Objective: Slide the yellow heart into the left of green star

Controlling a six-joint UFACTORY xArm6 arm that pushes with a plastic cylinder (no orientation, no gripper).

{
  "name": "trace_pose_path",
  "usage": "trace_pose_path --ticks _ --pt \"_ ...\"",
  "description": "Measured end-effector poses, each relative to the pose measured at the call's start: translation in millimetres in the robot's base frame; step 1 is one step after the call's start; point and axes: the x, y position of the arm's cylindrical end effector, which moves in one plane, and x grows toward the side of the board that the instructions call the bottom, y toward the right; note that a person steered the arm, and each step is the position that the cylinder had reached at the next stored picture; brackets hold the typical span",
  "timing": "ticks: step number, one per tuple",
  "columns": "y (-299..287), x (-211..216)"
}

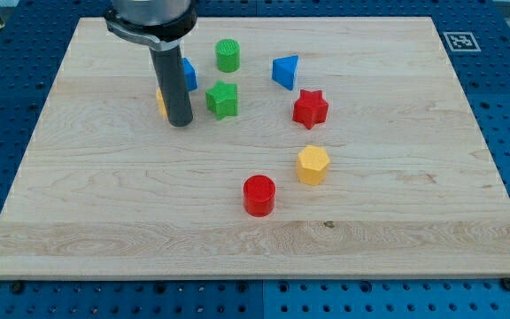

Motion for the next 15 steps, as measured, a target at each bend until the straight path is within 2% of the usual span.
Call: trace_pose_path --ticks 4,6,9,12,13,15 --pt "-57.6 1.9" --pt "-60.5 -28.1" --pt "-44.9 -36.1" --pt "28.2 -36.1" --pt "32.1 -36.1" --pt "-26.7 -36.1"
